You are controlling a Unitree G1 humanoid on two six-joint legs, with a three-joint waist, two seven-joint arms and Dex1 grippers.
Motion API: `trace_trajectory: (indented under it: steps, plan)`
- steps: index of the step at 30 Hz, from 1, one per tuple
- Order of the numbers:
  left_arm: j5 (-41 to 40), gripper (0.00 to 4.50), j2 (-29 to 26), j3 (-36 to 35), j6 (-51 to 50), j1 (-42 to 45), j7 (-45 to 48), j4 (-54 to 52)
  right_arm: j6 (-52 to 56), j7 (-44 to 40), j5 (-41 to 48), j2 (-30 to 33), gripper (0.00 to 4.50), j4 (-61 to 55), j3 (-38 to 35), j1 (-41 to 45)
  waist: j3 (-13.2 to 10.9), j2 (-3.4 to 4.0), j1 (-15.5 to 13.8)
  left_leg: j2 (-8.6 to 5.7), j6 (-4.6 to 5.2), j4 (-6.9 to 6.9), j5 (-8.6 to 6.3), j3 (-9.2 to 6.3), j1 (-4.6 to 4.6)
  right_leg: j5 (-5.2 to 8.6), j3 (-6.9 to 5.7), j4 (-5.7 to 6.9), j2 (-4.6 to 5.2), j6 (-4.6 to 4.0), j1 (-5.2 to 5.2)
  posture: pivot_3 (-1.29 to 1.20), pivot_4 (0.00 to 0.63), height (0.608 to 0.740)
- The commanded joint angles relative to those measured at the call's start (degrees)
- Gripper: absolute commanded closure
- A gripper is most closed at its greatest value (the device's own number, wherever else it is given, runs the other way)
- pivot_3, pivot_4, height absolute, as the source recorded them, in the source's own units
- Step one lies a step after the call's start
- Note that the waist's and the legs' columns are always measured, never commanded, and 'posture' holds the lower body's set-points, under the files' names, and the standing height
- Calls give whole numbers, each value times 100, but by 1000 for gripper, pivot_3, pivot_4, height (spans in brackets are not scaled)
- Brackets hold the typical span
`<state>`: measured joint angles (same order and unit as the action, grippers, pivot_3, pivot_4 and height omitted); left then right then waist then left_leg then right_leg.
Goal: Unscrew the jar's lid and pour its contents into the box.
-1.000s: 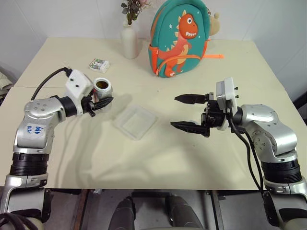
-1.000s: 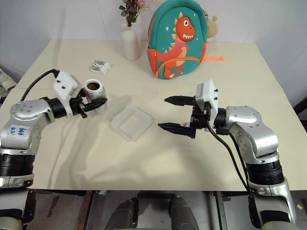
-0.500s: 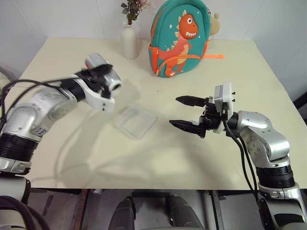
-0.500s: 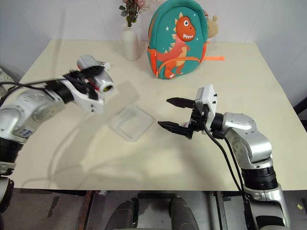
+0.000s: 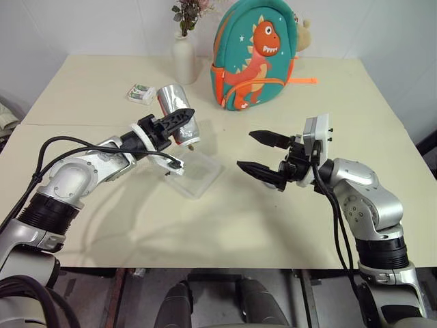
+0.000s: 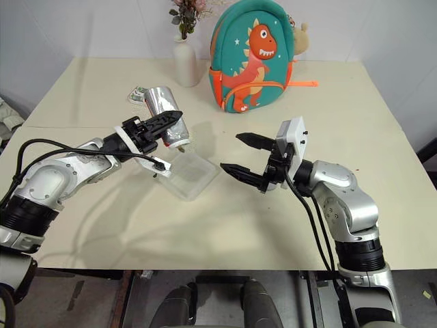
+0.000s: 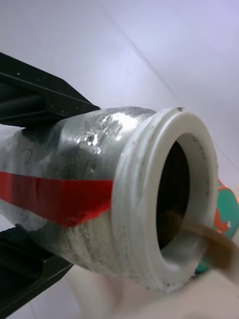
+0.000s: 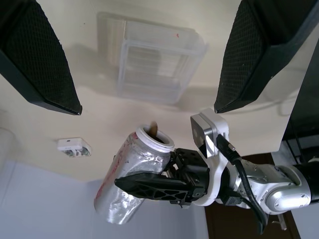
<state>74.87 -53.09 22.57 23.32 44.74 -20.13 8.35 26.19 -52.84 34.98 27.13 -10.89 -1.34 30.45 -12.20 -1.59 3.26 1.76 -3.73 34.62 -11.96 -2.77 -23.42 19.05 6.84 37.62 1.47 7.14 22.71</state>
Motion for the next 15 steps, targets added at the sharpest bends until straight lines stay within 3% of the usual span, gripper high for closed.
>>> trace_trajectory:
  steps: [1,4,9,13,15]
  plan:
    - [-2,2508,-172,-183,-76,52,56,-47,-122,10,127,-56,14,-77,-173,129,0,0,-1,0,1,0,1,0,1,0,0,3,0,0,0,0,150,740]
    - [-145,2508,-187,-218,-21,40,122,-90,-135,-15,137,-82,14,-30,-170,179,0,0,-8,0,1,7,1,0,1,0,0,7,0,0,0,0,150,740]
    - [-1354,2508,-105,-564,257,-138,618,241,-112,-42,137,-85,14,-5,-173,214,0,0,-7,0,1,10,1,0,-1,0,-1,9,1,0,0,0,150,740]
    - [-3151,2508,197,-1031,290,-492,1719,510,-83,-61,144,-55,14,-21,-182,189,0,0,-11,1,1,8,1,1,1,0,0,11,1,0,0,0,150,740]
    - [-4435,2508,574,-1507,-296,-693,2566,570,-60,-75,158,-41,14,-43,-184,168,0,0,-18,1,1,14,1,-1,0,0,-3,13,2,-1,-1,0,150,740]
